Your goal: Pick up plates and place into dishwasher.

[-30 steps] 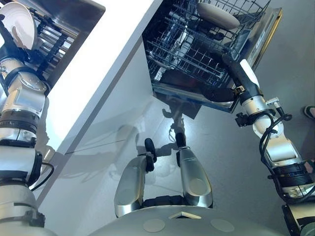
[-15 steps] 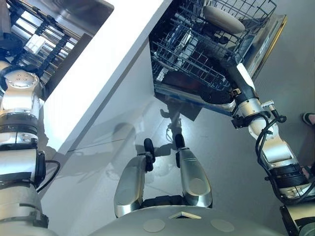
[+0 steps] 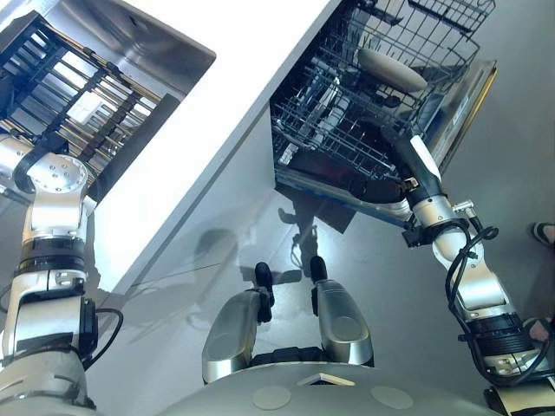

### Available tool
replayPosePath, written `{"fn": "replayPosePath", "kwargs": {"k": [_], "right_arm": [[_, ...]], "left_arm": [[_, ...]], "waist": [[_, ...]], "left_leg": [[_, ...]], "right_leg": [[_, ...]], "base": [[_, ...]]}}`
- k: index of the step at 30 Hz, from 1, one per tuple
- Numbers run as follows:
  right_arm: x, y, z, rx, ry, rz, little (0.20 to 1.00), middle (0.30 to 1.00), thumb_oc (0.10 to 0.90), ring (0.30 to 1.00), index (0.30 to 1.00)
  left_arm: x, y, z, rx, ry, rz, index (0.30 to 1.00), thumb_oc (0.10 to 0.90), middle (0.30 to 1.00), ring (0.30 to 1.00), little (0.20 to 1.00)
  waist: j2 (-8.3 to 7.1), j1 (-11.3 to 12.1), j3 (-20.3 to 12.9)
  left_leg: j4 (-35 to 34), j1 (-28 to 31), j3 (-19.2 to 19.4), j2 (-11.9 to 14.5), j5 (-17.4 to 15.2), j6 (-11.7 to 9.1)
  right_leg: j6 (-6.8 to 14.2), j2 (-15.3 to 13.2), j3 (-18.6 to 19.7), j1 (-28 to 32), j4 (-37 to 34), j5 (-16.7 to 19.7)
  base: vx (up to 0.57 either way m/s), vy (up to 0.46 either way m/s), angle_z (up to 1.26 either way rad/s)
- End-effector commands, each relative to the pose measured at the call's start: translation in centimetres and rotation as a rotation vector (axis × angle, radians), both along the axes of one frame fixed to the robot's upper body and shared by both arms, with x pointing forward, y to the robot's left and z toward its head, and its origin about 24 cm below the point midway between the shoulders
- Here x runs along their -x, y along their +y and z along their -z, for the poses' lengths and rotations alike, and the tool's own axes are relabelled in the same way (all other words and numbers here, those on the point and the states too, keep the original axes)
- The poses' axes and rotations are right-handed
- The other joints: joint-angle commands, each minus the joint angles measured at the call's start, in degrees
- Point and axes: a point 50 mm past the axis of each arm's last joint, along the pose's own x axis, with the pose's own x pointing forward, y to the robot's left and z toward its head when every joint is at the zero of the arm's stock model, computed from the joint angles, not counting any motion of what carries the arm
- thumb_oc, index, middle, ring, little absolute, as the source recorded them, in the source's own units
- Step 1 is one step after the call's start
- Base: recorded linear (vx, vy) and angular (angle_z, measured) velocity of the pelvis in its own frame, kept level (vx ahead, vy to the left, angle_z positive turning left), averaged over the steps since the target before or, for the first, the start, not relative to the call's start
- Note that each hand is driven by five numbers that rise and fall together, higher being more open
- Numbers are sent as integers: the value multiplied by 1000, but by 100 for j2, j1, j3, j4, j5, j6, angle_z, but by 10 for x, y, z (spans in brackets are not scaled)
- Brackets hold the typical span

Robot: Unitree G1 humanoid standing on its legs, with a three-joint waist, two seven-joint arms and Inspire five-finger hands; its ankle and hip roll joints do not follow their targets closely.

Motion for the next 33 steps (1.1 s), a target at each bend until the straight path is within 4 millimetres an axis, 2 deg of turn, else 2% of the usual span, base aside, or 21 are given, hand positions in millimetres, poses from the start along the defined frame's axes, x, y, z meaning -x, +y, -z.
{"fn": "replayPosePath", "kwargs": {"k": [1, 5, 7, 11, 13, 18, 22, 25, 29, 33], "right_arm": [[7, 8, -41, -43, -249, -82, 900, 900, 800, 900, 900], [8, 9, -42, -52, -257, -88, 900, 900, 800, 900, 900], [9, 10, -45, -66, -275, -89, 900, 900, 800, 900, 900], [10, 9, -52, -84, -320, -84, 900, 900, 800, 900, 900], [11, 7, -59, -93, -365, -71, 900, 900, 800, 900, 900], [14, 5, -88, -139, -540, -53, 900, 900, 800, 900, 900], [14, 9, -110, -183, -674, -65, 900, 900, 800, 900, 900], [18, 14, -121, -236, -734, -139, 900, 900, 800, 900, 900], [19, 25, -131, -307, -750, -259, 900, 900, 800, 900, 900], [10, 43, -134, -329, -665, -415, 900, 900, 800, 900, 900]], "left_arm": [[16, -2, -30, -231, -125, 3, 300, 100, 300, 300, 200], [18, -11, -39, -321, -139, 42, 300, 100, 300, 300, 200], [21, -18, -47, -379, -159, 89, 300, 100, 300, 300, 200], [24, -28, -50, -409, -161, 228, 300, 100, 300, 300, 200], [23, -38, -47, -414, -131, 338, 300, 100, 300, 300, 200], [9, -60, -19, -340, 119, 636, 300, 100, 300, 300, 200], [4, -87, -13, -369, 178, 858, 300, 100, 300, 300, 200], [3, -106, -12, -400, 222, 1037, 300, 100, 300, 300, 200], [-3, -120, -5, -414, 301, 1170, 300, 100, 300, 300, 200], [-11, -134, 0, -436, 380, 1296, 300, 100, 300, 300, 200]], "waist": [[116, 119, -1096], [177, 140, -1307], [212, 171, -1443], [235, 228, -1574], [238, 254, -1611], [260, 340, -1636], [260, 431, -1667], [250, 478, -1699], [223, 519, -1753], [191, 552, -1806]], "left_leg": [[-338, 590, -27, -206, -680, -112], [-639, 810, -86, -144, -576, -159], [-838, 955, -129, -92, -510, -197], [-1015, 1138, -188, -31, -463, -231], [-1062, 1199, -205, 3, -456, -240], [-1274, 1348, -257, 61, -361, -266], [-1377, 1339, -263, 91, -231, -311], [-1395, 1333, -249, 114, -197, -327], [-1449, 1377, -259, 111, -206, -324], [-1472, 1398, -256, 111, -199, -326]], "right_leg": [[-126, 468, -197, -41, 100, -445], [-161, 541, -262, 177, -10, -517], [-188, 600, -317, 325, -76, -570], [-223, 658, -381, 540, -146, -646], [-238, 682, -399, 610, -149, -683], [-240, 741, -497, 814, -237, -710], [-243, 775, -567, 901, -381, -617], [-237, 778, -622, 939, -436, -599], [-241, 779, -665, 1031, -506, -636], [-255, 766, -726, 1096, -584, -619]], "base": [[0, -109, 16], [-17, -112, 16], [-52, -164, 16], [-60, -125, 13], [-87, -112, 15], [-112, -85, 14], [-108, -53, 10], [-70, -46, 16], [-32, -41, 6], [-49, -35, 8]]}}
